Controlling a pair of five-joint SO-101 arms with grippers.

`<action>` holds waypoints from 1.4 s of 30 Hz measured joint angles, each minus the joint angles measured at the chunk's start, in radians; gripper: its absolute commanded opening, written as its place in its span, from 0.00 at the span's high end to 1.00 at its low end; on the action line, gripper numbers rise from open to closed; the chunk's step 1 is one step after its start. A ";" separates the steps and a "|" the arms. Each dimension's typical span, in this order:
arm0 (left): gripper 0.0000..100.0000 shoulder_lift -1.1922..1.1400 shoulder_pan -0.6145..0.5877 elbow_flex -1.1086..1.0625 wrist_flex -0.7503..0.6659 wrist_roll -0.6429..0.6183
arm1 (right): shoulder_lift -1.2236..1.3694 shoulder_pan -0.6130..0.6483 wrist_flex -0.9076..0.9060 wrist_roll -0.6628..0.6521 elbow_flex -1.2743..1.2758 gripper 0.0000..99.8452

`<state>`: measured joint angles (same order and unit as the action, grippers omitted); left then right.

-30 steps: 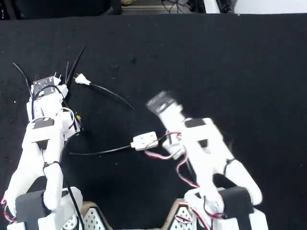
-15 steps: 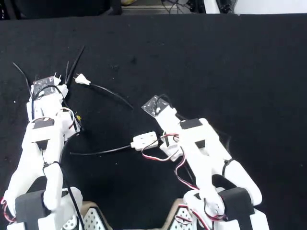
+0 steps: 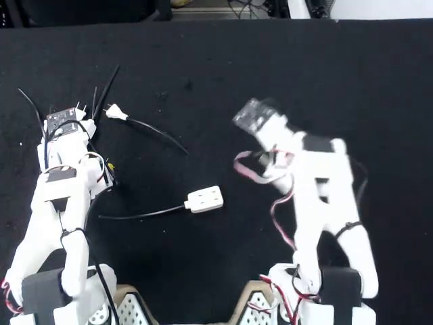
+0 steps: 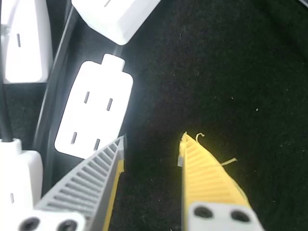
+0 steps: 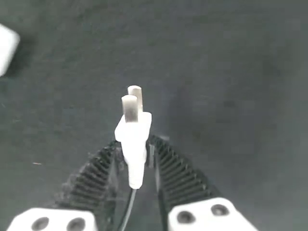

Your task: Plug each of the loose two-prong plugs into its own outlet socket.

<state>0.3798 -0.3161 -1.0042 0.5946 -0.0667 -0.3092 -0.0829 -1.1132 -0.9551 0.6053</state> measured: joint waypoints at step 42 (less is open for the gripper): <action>0.82 0.000 0.000 0.000 0.000 0.000 | 0.020 0.196 0.226 -0.084 0.428 0.99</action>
<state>0.3798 -0.3161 -1.0042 0.5946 -0.0667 -0.2892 0.1135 -0.8876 -1.0395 1.0334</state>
